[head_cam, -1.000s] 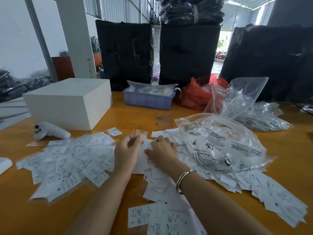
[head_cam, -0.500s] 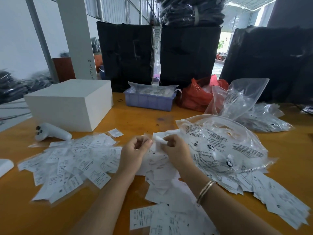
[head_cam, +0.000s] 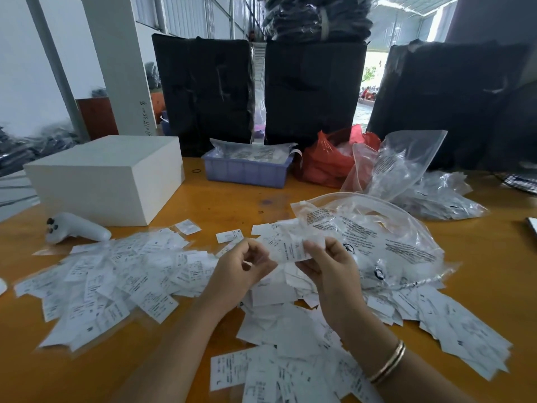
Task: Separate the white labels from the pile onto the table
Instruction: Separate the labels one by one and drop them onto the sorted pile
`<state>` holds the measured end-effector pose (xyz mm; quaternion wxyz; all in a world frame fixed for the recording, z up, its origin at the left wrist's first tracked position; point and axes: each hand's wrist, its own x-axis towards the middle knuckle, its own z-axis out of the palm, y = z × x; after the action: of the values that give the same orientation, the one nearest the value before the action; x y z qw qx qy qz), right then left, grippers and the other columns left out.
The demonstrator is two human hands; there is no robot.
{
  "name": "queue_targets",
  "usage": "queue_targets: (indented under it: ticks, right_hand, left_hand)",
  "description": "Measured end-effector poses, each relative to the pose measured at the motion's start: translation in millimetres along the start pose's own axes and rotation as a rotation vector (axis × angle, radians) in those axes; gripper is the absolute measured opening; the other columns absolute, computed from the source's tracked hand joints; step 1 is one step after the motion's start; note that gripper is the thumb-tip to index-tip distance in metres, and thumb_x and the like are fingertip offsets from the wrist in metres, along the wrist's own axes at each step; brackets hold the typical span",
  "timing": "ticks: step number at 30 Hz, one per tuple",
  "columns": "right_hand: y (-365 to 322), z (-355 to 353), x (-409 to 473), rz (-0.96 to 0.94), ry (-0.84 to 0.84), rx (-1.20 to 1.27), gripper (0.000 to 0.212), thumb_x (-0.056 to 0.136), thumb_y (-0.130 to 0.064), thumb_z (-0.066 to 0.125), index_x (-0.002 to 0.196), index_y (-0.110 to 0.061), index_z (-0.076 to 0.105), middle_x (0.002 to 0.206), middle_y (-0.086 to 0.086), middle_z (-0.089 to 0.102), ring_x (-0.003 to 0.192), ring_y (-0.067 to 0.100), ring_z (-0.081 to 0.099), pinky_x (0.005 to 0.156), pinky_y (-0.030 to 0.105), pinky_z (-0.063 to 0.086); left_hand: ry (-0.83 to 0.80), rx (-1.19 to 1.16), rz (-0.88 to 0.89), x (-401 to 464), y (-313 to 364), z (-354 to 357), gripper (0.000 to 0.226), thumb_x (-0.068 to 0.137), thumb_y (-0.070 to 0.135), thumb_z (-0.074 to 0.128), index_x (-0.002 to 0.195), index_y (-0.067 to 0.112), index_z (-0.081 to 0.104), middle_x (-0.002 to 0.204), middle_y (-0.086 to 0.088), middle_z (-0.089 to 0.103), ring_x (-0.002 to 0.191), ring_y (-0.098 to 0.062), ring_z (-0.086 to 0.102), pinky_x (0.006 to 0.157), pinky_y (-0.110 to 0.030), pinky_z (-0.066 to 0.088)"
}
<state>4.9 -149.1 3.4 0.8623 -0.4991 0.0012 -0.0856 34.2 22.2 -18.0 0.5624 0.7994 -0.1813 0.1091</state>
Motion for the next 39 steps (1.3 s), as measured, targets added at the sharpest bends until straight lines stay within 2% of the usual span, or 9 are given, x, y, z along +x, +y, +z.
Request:
queue_targets:
  ticks: [9,14,18,21,25,28,32,36,39]
  right_hand:
    - [5.8,-1.3,4.4,-0.144,-0.011,-0.155,0.017,0.085,-0.012,0.067,0.072,-0.021,0.061,0.076,-0.001,0.069,0.075,0.014,0.066,0.070,0.020,0.054]
    - [8.0,-2.9,4.2,-0.189,-0.078,-0.328,0.020,0.084,-0.013,0.069,0.069,-0.026,0.062,0.067,-0.004,0.061,0.067,0.012,0.057,0.064,0.022,0.050]
    - [9.6,-3.6,3.1,-0.237,-0.110,-0.514,0.022,0.085,-0.012,0.068,0.070,-0.027,0.062,0.063,-0.006,0.058,0.061,0.012,0.049,0.055,0.022,0.040]
    - [10.5,-2.1,1.8,-0.313,-0.135,-0.675,0.018,0.085,-0.012,0.067,0.075,-0.025,0.061,0.064,-0.016,0.061,0.057,-0.001,0.051,0.054,0.013,0.039]
    - [16.5,-1.6,0.9,-0.305,-0.203,-0.857,0.010,0.092,-0.019,0.058,0.094,-0.028,0.062,0.079,-0.012,0.064,0.070,-0.001,0.057,0.064,0.015,0.042]
    - [16.6,-0.7,-0.3,-0.315,-0.117,-0.792,0.022,0.095,-0.017,0.053,0.102,-0.038,0.057,0.077,-0.011,0.064,0.059,-0.002,0.053,0.054,0.014,0.040]
    - [15.2,-1.0,0.3,-0.335,-0.069,-0.792,0.022,0.090,-0.015,0.061,0.084,-0.036,0.060,0.076,-0.013,0.067,0.074,0.002,0.062,0.065,0.020,0.050]
    - [18.8,2.3,-0.7,-0.310,-0.174,-0.886,0.026,0.089,-0.014,0.063,0.080,-0.039,0.061,0.078,-0.025,0.066,0.078,-0.005,0.060,0.067,0.010,0.045]
    - [18.5,2.5,0.4,-0.291,-0.192,-0.854,0.024,0.089,-0.013,0.062,0.086,-0.037,0.061,0.083,-0.019,0.067,0.082,-0.005,0.061,0.071,0.012,0.047]
  left_hand:
    - [-0.072,0.083,0.061,1.0,-1.7,2.0,0.015,0.079,0.037,0.070,0.084,0.033,0.056,0.083,0.026,0.060,0.081,0.004,0.057,0.066,-0.009,0.047]
    - [-0.071,0.079,0.056,1.7,-2.4,1.4,0.014,0.082,0.035,0.070,0.083,0.032,0.057,0.087,0.022,0.061,0.081,0.002,0.058,0.069,-0.019,0.052]
    - [-0.058,0.072,0.063,1.4,-1.3,0.1,0.012,0.084,0.036,0.068,0.084,0.031,0.057,0.085,0.020,0.062,0.078,0.001,0.059,0.067,-0.016,0.051]
    - [-0.058,0.042,0.042,1.5,1.3,-0.7,0.016,0.080,0.046,0.065,0.087,0.032,0.060,0.086,0.022,0.065,0.080,0.003,0.062,0.069,-0.013,0.050]
    - [-0.101,-0.003,0.049,-1.0,5.2,0.6,0.020,0.076,0.050,0.061,0.086,0.032,0.065,0.082,0.017,0.068,0.078,0.000,0.063,0.070,-0.013,0.050]
    - [-0.036,0.009,0.028,0.2,5.1,0.6,0.011,0.079,0.042,0.064,0.085,0.033,0.063,0.080,0.017,0.067,0.079,0.004,0.061,0.069,-0.008,0.047]
    - [0.014,0.025,0.044,1.2,5.3,-1.0,0.012,0.086,0.024,0.068,0.083,0.034,0.061,0.079,0.031,0.062,0.078,0.009,0.058,0.067,-0.005,0.044]
    - [-0.004,-0.029,0.044,0.0,9.9,-2.0,0.003,0.083,0.031,0.066,0.084,0.029,0.064,0.080,0.024,0.065,0.077,0.005,0.060,0.065,-0.007,0.044]
    - [0.010,-0.046,0.019,-1.0,9.7,-4.3,0.010,0.081,0.038,0.065,0.086,0.030,0.065,0.081,0.019,0.066,0.079,0.001,0.061,0.066,-0.009,0.046]
